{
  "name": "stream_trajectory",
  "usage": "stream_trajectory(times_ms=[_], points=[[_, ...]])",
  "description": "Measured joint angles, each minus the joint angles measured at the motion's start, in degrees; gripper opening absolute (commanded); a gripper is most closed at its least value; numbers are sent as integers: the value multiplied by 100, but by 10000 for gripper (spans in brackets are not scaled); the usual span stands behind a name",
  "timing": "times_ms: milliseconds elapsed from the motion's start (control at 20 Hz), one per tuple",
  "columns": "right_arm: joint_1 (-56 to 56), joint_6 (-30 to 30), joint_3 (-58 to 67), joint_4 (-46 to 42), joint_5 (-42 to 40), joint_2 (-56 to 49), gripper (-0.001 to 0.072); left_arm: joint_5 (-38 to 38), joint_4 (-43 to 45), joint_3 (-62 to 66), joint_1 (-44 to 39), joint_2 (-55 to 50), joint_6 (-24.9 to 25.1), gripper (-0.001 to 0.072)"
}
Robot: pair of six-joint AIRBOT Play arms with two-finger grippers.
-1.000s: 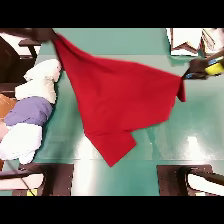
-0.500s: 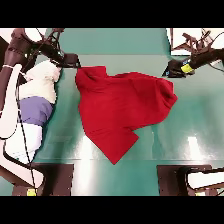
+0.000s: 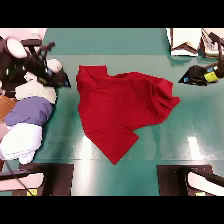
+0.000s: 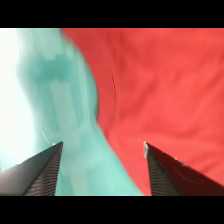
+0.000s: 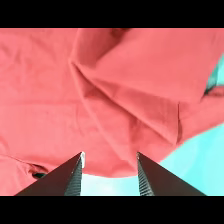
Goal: Fold the shirts.
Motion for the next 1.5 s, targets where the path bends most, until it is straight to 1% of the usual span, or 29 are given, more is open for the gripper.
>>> stream_trajectory(times_ms=[150,350,500,700,750,800,850,950,1050,1200,1400,1450,1500], points=[[-39,-7,-542,17,-258,492,387,420,-146,-1777,-247,876,-133,605],[-55,-11,-848,188,-417,726,386,964,-673,-3410,-682,1552,-221,605],[-55,-11,-920,330,-505,780,386,1471,-1034,-4118,-1093,1711,-302,605],[-55,-11,-951,409,-564,809,386,2166,-1370,-4551,-1665,1788,-573,603],[-55,-13,-955,426,-573,809,386,2343,-1482,-4603,-1799,1792,-603,557],[-55,-11,-957,431,-581,811,386,2529,-1526,-4636,-1899,1799,-627,231],[-55,-13,-960,431,-588,815,386,2686,-1543,-4666,-1963,1794,-645,39],[-72,-13,-962,446,-557,815,386,2924,-1596,-4666,-1930,1801,-673,26],[-186,-17,-992,433,-461,820,386,2905,-1508,-4516,-1639,1818,-688,26],[-623,-17,-1379,398,-299,883,386,2529,-953,-4024,-903,1971,-697,26],[-1434,-55,-2514,387,-306,992,392,2009,-212,-3346,13,2212,-612,26],[-1582,-94,-2837,391,-334,984,407,1921,-129,-3259,127,2238,-584,26],[-1683,-129,-3115,396,-354,946,517,1875,-85,-3195,199,2256,-566,26]])
